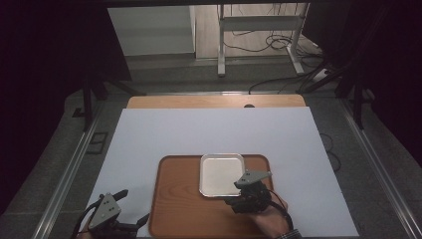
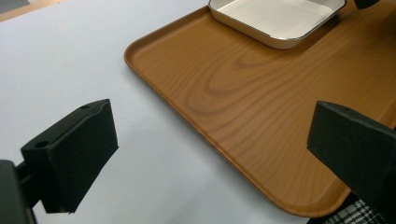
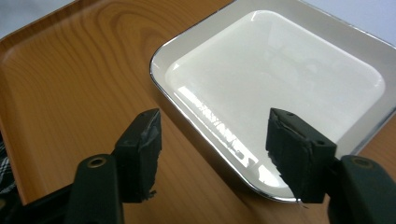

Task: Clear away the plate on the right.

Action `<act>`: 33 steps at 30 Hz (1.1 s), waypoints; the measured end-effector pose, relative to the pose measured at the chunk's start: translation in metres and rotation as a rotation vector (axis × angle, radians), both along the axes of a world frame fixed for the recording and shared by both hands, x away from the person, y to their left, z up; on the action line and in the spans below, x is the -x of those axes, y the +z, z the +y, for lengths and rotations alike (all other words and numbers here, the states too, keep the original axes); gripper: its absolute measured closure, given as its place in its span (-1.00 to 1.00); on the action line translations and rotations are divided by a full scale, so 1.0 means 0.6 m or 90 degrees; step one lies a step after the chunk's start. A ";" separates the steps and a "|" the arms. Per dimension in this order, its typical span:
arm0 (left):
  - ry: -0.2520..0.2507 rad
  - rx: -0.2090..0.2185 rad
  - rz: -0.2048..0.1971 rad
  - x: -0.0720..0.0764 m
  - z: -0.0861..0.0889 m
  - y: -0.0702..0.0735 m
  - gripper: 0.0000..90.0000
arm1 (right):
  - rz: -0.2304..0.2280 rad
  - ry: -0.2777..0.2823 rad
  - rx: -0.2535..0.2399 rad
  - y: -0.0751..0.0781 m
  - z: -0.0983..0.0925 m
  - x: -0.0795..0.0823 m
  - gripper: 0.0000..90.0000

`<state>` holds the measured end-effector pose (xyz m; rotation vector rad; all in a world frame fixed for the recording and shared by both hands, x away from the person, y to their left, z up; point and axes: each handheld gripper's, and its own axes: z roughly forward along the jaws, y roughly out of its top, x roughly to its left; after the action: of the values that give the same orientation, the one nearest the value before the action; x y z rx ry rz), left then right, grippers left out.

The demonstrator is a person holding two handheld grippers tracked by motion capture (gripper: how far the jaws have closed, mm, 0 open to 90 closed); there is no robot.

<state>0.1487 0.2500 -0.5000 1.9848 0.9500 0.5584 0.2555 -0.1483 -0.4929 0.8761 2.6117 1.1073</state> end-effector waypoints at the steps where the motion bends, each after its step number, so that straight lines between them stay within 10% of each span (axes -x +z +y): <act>1: 0.000 0.000 0.000 0.000 0.000 0.000 -0.96 | -0.001 0.000 -0.001 0.000 -0.001 -0.001 -0.23; 33: -0.003 -0.009 -0.002 0.001 -0.002 0.000 -0.96 | -0.060 -0.010 -0.008 0.034 -0.043 0.007 -0.96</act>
<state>0.1480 0.2490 -0.5002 1.9972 0.9428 0.5665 0.2514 -0.1744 -0.4724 0.8251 2.5209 1.1335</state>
